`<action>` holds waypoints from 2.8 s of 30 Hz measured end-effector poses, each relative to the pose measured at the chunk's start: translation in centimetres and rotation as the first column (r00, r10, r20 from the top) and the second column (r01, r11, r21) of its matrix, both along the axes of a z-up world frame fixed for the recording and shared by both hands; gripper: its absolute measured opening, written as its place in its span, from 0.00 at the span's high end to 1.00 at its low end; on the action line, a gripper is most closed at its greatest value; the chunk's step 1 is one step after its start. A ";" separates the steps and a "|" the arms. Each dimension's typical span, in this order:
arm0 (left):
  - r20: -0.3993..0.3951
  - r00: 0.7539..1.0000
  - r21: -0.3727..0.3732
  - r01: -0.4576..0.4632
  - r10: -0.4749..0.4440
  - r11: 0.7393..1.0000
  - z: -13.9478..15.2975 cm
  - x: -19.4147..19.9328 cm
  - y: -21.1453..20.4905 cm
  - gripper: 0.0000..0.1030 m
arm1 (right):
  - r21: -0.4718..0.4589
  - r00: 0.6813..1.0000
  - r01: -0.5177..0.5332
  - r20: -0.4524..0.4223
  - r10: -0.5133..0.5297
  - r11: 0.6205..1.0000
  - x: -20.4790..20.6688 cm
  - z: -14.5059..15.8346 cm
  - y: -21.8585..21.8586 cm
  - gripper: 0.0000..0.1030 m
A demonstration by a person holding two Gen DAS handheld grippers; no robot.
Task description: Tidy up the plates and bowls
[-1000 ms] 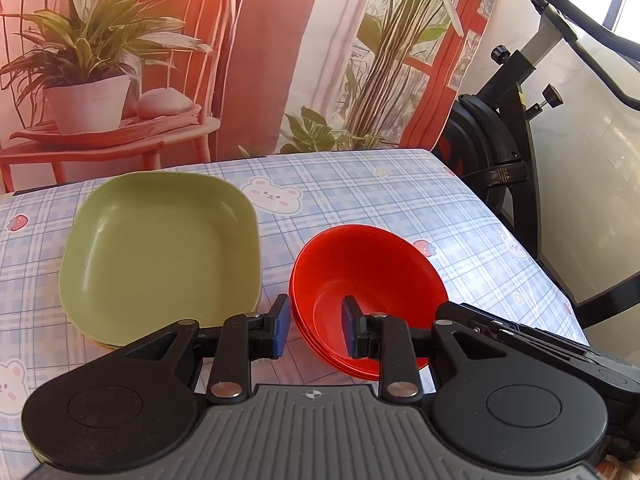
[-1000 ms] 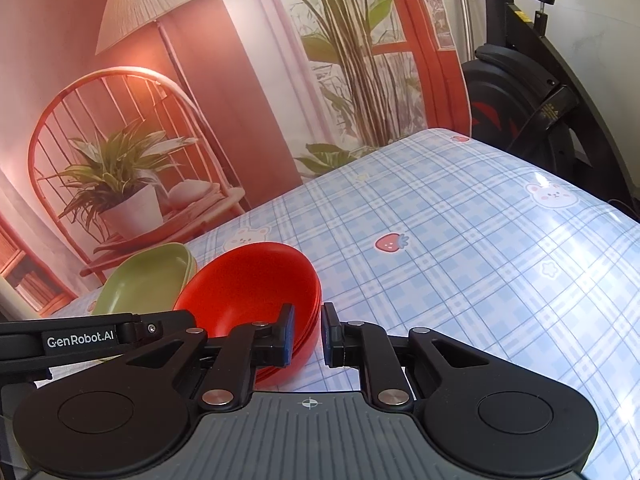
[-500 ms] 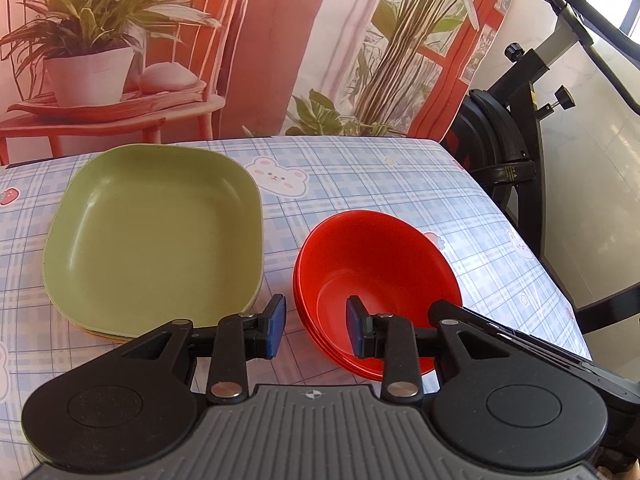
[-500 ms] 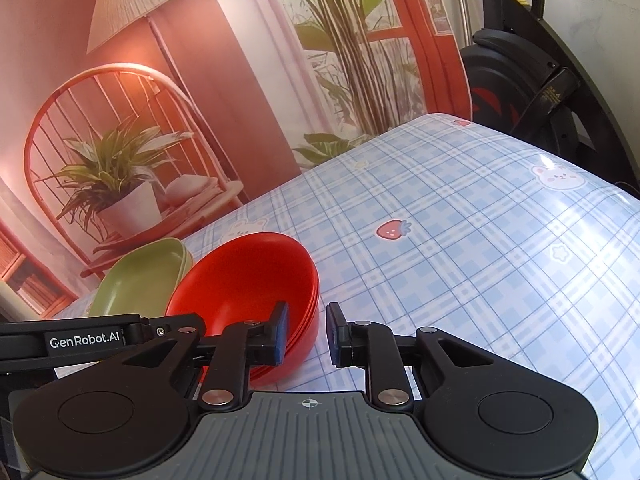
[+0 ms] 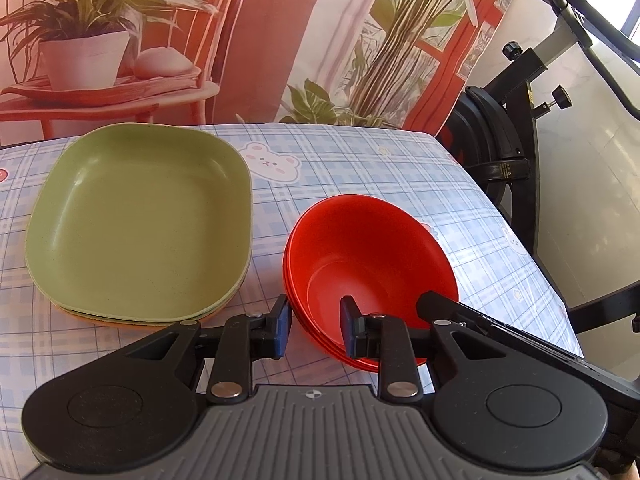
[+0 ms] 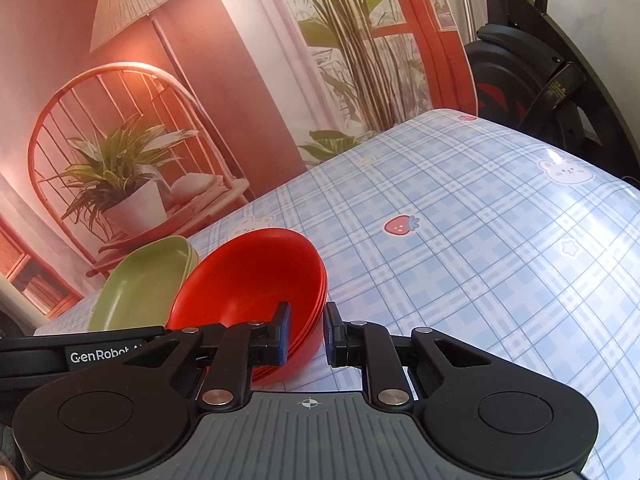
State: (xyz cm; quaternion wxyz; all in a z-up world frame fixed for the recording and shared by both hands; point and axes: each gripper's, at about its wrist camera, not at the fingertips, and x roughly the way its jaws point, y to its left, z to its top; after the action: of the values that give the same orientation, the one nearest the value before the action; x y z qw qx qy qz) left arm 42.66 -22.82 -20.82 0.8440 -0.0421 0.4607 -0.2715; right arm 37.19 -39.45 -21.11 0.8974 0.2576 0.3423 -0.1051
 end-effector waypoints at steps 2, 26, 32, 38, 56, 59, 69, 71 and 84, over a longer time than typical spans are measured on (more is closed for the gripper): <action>-0.005 1.000 -0.004 -0.002 0.002 1.000 0.1 0.0 0.2 0.74 | 0.000 1.000 0.002 0.000 -0.002 1.000 -0.1 0.1 0.1 0.85; 0.057 0.998 -0.062 -0.026 0.030 0.998 4.1 -1.5 4.9 0.74 | -0.044 0.998 -0.035 0.045 0.037 0.998 -0.2 4.4 3.5 0.85; 0.062 0.996 -0.078 -0.065 0.069 0.995 4.7 -0.7 7.2 0.74 | -0.024 0.997 -0.068 0.047 0.069 0.997 1.5 4.8 5.3 0.85; 0.058 0.993 -0.072 -0.098 0.102 0.993 4.7 1.0 9.7 0.74 | -0.014 0.993 -0.112 0.039 0.113 0.994 3.9 4.4 7.7 0.85; 0.098 0.993 -0.066 -0.061 0.067 0.996 3.8 6.0 12.2 0.74 | -0.019 0.990 -0.138 0.034 0.139 0.990 9.7 3.0 10.5 0.84; 0.091 0.994 -0.064 -0.051 0.057 0.997 3.2 6.2 12.0 0.74 | -0.030 0.990 -0.136 0.019 0.136 0.990 10.1 2.3 10.3 0.84; 0.079 0.996 -0.059 -0.042 0.047 0.997 2.0 6.2 12.3 0.74 | -0.040 0.989 -0.146 0.006 0.146 0.989 10.2 1.3 10.5 0.84; 0.073 0.996 -0.055 -0.045 0.049 0.997 1.8 6.2 12.3 0.74 | -0.042 0.989 -0.148 0.003 0.148 0.988 10.2 1.2 10.6 0.84; 0.106 0.993 0.001 -0.047 0.047 0.999 1.9 5.9 11.8 0.68 | -0.098 0.985 -0.175 -0.024 0.173 0.980 10.4 1.1 11.1 0.84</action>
State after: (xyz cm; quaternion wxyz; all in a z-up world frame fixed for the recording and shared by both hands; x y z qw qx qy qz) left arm 48.58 -10.98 -18.89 0.8735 -0.0371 0.4144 -0.2527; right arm 47.57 -28.39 -20.02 0.9122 0.1809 0.3648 -0.0452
